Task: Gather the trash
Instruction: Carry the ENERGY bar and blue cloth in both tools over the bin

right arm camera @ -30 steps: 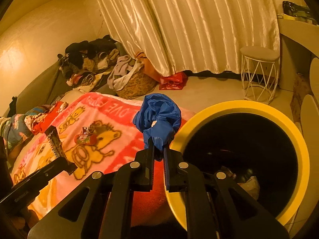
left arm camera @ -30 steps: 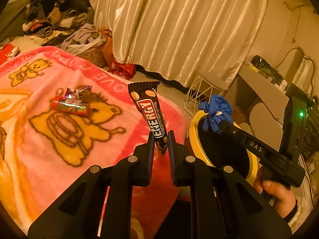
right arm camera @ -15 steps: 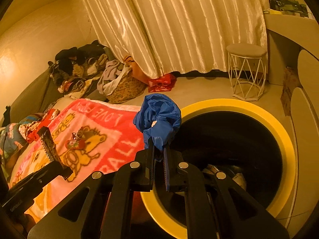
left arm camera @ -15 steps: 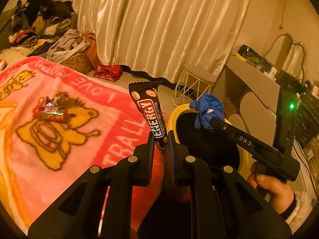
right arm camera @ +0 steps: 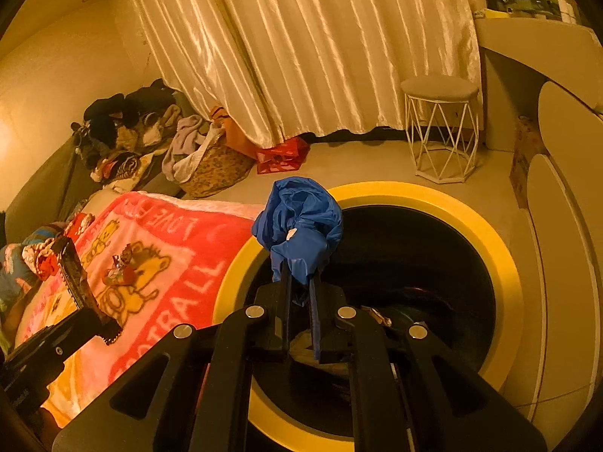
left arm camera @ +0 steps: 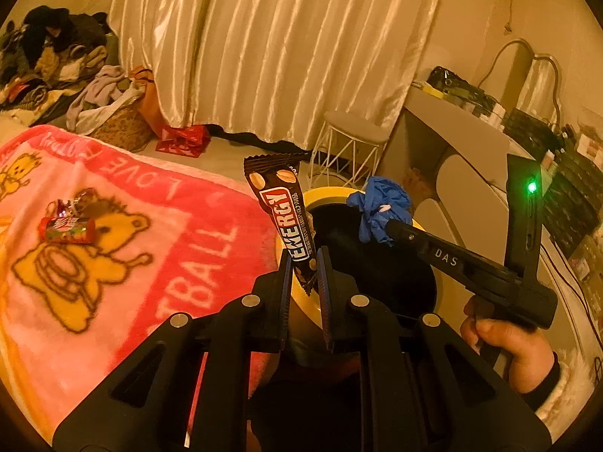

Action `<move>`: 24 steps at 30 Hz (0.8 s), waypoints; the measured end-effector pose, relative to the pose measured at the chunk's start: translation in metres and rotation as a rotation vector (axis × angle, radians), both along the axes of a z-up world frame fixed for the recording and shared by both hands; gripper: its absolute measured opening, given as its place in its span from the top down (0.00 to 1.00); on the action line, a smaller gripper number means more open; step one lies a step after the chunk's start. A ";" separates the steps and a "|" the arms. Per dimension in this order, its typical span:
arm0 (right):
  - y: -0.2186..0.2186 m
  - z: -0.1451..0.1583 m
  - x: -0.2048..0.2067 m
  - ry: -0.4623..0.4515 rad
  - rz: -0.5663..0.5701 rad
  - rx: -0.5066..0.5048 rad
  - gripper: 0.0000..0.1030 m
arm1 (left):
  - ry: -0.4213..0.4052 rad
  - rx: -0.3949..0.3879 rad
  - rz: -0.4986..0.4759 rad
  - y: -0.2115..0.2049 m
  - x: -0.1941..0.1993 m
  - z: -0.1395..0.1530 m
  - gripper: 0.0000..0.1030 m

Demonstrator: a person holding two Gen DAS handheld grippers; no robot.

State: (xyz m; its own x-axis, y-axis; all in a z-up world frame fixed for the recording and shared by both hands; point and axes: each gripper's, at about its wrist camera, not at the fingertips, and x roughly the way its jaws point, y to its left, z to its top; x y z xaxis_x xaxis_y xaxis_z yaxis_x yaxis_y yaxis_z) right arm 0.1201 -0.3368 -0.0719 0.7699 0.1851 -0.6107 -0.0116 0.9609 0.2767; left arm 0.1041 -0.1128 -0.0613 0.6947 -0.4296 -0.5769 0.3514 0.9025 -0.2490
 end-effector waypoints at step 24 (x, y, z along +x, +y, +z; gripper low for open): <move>-0.051 -0.016 -0.003 0.063 -0.110 0.017 0.90 | 0.019 0.067 -0.131 -0.058 0.015 -0.013 0.91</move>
State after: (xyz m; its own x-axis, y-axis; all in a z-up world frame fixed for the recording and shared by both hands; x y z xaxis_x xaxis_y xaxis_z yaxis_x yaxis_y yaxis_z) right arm 0.1173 -0.3882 -0.0879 0.7463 0.1121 -0.6561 0.1116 0.9507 0.2893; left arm 0.1192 -0.1704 -0.0739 0.6240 -0.4762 -0.6196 0.4633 0.8639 -0.1974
